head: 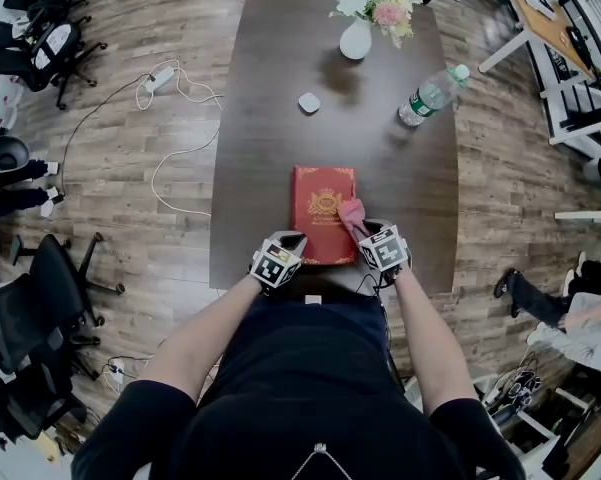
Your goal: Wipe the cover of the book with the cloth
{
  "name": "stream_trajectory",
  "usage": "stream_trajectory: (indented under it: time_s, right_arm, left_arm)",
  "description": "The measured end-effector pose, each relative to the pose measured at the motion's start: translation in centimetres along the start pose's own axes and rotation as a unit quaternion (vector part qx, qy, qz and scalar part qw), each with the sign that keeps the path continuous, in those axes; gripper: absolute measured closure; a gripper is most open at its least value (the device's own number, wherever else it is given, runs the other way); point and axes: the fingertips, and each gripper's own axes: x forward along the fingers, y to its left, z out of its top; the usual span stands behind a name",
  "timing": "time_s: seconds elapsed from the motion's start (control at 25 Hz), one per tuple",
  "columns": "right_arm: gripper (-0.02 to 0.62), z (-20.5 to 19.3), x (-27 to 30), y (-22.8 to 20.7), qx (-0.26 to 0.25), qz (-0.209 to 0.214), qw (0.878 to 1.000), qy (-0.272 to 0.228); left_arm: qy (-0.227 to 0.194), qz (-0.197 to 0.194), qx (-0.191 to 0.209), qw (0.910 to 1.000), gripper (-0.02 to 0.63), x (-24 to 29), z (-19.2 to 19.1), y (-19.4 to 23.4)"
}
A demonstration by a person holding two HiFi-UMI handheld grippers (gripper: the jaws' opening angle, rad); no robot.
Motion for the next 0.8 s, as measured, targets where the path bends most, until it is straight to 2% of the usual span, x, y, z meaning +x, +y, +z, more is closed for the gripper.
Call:
stream_trajectory:
  time_s: [0.24, 0.8]
  right_arm:
    - [0.502, -0.1, 0.0, -0.1, 0.001, -0.006, 1.0, 0.0]
    - [0.502, 1.1, 0.4, 0.9, -0.053, -0.013, 0.998, 0.023]
  left_arm:
    - [0.008, -0.012, -0.012, 0.9998, 0.611, -0.7, -1.2, -0.6]
    - [0.005, -0.015, -0.015, 0.9998, 0.611, -0.6, -1.1, -0.8]
